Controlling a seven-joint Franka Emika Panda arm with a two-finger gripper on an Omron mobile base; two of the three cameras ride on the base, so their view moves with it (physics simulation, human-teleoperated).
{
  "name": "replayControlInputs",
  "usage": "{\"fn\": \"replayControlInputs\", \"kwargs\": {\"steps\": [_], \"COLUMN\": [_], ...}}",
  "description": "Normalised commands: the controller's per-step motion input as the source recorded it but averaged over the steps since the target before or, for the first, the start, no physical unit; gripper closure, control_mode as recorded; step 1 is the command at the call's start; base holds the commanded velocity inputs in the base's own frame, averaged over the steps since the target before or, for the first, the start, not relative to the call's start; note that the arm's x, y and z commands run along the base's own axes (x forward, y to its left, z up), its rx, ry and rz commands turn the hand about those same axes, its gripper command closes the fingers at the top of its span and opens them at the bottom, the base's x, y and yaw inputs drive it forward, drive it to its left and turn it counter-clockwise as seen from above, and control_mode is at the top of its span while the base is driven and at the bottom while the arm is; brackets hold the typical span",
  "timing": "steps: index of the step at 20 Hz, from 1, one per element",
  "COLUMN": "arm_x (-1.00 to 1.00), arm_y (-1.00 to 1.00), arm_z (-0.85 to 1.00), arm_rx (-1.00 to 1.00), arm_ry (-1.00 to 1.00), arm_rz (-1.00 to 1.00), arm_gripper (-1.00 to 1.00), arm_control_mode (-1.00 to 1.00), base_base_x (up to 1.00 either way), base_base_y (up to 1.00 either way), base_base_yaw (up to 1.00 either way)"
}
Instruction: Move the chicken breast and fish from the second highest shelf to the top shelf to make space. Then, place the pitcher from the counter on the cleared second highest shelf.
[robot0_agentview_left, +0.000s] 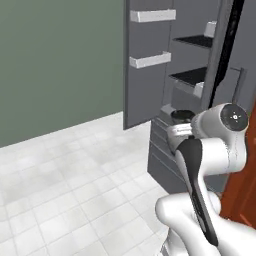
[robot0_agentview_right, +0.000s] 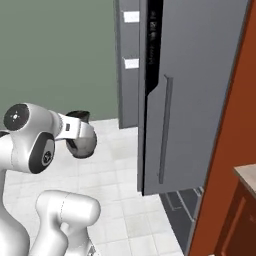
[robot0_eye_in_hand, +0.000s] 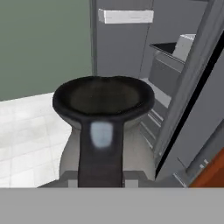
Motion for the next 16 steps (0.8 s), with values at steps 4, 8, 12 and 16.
{"fn": "replayControlInputs", "kwargs": {"steps": [4, 8, 12, 16], "arm_x": [0.0, 0.0, 0.0, 0.0], "arm_y": [0.0, 0.0, 0.0, 0.0], "arm_z": [0.0, 0.0, 0.0, 0.0], "arm_rx": [0.0, 0.0, 0.0, 0.0], "arm_ry": [0.0, 0.0, 0.0, 0.0], "arm_rz": [0.0, 0.0, 0.0, 0.0], "arm_gripper": [1.0, 1.0, 1.0, 1.0], "arm_control_mode": [1.0, 1.0, 1.0, 1.0], "base_base_x": [0.93, 0.83, 0.77, 0.67], "base_base_y": [0.69, 0.69, 0.64, 0.39], "base_base_yaw": [-0.36, -0.38, -0.38, -0.38]}}
